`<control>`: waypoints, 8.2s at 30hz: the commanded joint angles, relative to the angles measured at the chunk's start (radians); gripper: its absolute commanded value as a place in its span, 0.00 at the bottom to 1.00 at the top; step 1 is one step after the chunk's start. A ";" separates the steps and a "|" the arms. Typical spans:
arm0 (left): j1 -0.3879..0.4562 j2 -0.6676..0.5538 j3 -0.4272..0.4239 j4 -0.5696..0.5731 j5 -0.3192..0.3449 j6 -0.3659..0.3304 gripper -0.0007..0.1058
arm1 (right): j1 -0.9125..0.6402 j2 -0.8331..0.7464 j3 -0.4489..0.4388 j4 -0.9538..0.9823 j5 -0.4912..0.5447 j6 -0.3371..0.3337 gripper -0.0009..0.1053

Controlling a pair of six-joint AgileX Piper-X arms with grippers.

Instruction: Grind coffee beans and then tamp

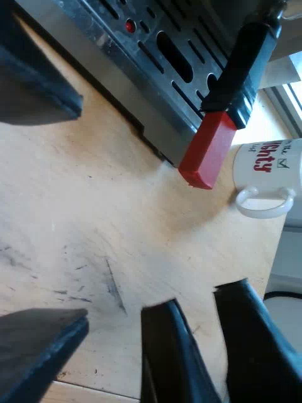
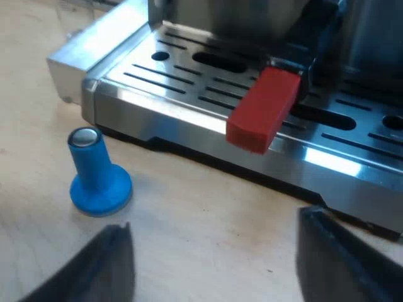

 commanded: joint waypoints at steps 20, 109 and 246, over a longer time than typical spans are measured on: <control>-0.004 -0.001 0.007 -0.019 0.012 0.001 0.60 | -0.008 0.224 -0.002 -0.239 0.178 0.067 0.28; -0.004 -0.001 0.007 -0.040 0.012 0.001 0.60 | -0.141 0.336 -0.002 -0.427 0.270 0.114 0.01; -0.004 -0.001 0.007 -0.093 0.012 0.001 0.60 | -0.492 0.242 -0.312 0.210 -0.397 0.144 0.51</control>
